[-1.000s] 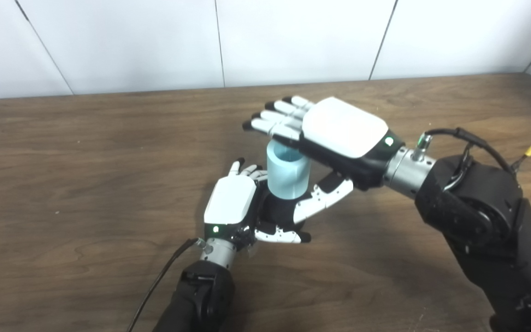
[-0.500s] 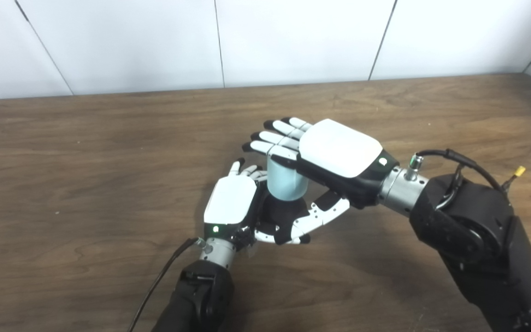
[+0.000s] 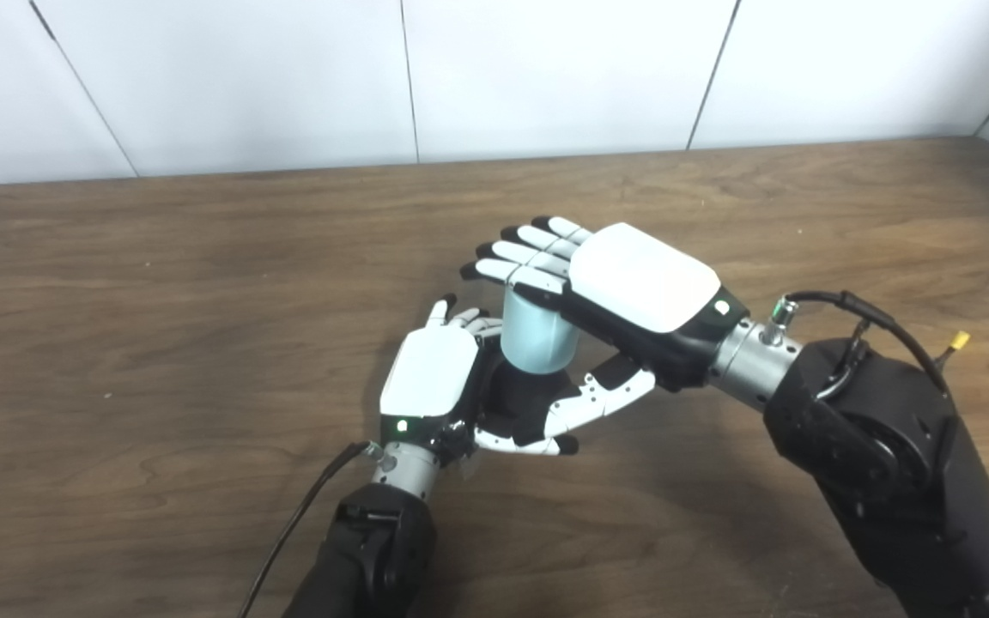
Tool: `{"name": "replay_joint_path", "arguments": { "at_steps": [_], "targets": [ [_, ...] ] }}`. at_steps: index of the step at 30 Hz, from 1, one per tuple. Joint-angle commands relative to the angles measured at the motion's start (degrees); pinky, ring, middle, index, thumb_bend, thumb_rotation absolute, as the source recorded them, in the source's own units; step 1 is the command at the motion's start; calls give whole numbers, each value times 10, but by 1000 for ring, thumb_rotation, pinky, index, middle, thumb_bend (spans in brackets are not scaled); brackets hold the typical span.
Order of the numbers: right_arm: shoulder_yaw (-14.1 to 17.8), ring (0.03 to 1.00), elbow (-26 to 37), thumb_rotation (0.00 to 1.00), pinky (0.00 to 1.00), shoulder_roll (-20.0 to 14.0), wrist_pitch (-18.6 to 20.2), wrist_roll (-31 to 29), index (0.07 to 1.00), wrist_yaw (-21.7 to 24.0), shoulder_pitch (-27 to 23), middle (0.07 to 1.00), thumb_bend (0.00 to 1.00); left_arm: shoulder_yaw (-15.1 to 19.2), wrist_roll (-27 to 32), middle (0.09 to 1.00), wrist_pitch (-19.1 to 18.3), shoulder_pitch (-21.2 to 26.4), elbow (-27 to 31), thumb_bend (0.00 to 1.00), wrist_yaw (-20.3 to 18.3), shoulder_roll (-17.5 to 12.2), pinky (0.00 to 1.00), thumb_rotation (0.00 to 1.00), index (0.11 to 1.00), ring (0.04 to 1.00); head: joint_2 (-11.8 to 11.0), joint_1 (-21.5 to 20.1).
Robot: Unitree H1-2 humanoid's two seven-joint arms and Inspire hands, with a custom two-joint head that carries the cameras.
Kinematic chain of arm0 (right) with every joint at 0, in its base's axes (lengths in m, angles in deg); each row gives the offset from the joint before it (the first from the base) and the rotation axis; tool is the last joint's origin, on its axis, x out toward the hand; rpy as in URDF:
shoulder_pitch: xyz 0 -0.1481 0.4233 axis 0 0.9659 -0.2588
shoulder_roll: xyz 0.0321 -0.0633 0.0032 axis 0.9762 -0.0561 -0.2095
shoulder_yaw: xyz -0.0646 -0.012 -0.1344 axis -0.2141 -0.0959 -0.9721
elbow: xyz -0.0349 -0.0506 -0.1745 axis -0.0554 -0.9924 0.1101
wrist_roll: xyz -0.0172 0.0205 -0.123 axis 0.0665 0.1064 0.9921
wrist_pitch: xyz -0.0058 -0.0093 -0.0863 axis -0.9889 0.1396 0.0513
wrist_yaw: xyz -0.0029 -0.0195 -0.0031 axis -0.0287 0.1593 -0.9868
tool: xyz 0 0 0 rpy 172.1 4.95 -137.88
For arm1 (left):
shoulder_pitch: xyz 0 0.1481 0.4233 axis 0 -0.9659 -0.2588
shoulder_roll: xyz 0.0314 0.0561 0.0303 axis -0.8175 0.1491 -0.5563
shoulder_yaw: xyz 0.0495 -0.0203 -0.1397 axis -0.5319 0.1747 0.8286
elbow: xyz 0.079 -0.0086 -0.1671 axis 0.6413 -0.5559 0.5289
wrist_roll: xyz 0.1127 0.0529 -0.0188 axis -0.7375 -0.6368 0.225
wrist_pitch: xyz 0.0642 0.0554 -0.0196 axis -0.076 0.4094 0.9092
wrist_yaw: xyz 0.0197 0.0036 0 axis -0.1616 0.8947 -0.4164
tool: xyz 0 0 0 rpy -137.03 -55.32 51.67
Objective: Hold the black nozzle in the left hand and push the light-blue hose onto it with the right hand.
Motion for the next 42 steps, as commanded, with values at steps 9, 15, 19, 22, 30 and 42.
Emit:
{"name": "replay_joint_path", "arguments": {
  "at_steps": [9, 15, 19, 22, 30, 42],
  "targets": [
    [-27, 956, -22, 950, 958, -21, 4, -17, 921, 39, 21, 938, 706, -3, -3, 759, 0, -1, 13, 523, -7, 3, 1000, 49, 484, 865, 3, 1],
    [-51, 949, -29, 975, 997, -28, 2, -12, 936, 50, 26, 932, 730, -3, -4, 756, 4, -2, 12, 520, -5, 3, 1000, 47, 484, 858, 3, 1],
    [-63, 945, -32, 968, 953, -32, 9, -18, 933, 53, 30, 930, 737, -3, -8, 751, 2, -3, 15, 521, -7, 3, 1000, 47, 483, 855, 6, 2],
    [-71, 938, -34, 966, 947, -33, 8, -16, 931, 53, 33, 928, 738, -4, -10, 756, 2, -2, 16, 520, -12, 2, 1000, 47, 483, 862, 6, 1],
    [-82, 935, -44, 959, 962, -36, -3, -4, 916, 42, 38, 923, 729, -4, -17, 761, -2, 0, 17, 521, -16, 2, 1000, 49, 484, 861, 7, 1],
    [-21, 955, 11, 953, 972, -22, 53, -37, 949, 30, -14, 941, 700, 1, 0, 756, -1, -3, 17, 522, -15, 6, 1000, 48, 484, 865, 6, 3]
  ]
}}
